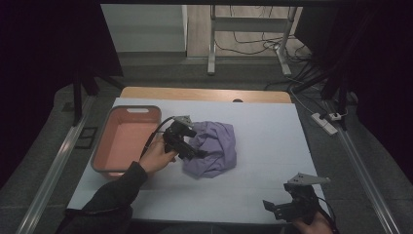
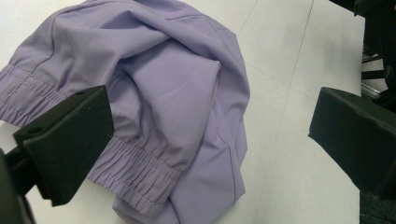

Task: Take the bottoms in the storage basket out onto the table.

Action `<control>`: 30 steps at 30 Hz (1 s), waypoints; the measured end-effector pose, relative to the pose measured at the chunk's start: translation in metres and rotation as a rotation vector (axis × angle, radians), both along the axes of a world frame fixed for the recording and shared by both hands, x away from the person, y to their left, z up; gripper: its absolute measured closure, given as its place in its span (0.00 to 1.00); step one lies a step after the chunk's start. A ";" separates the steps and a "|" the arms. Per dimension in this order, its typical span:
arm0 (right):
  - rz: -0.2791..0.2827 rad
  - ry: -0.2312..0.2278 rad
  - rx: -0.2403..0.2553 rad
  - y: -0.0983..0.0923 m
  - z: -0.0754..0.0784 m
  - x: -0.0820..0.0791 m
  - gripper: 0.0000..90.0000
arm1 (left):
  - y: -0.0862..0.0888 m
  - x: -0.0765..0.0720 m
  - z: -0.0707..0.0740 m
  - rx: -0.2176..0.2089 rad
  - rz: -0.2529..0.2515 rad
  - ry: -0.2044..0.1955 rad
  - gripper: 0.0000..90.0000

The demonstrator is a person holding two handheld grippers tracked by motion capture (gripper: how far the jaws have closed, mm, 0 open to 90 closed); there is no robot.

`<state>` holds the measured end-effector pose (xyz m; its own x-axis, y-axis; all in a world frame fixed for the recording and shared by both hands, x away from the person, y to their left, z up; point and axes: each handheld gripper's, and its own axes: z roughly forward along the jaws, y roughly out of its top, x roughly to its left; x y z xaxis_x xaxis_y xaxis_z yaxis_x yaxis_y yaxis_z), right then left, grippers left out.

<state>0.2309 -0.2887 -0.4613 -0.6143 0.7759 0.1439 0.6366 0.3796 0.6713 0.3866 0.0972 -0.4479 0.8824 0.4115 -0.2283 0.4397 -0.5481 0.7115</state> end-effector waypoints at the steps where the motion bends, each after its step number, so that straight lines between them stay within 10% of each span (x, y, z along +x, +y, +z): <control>1: 0.000 0.000 0.000 0.000 0.000 0.000 0.00 | 0.000 -0.001 0.000 0.003 -0.001 -0.003 0.00; 30: -0.004 -0.019 0.004 -0.001 0.001 -0.001 0.00 | 0.012 -0.017 0.010 0.013 0.006 -0.021 0.01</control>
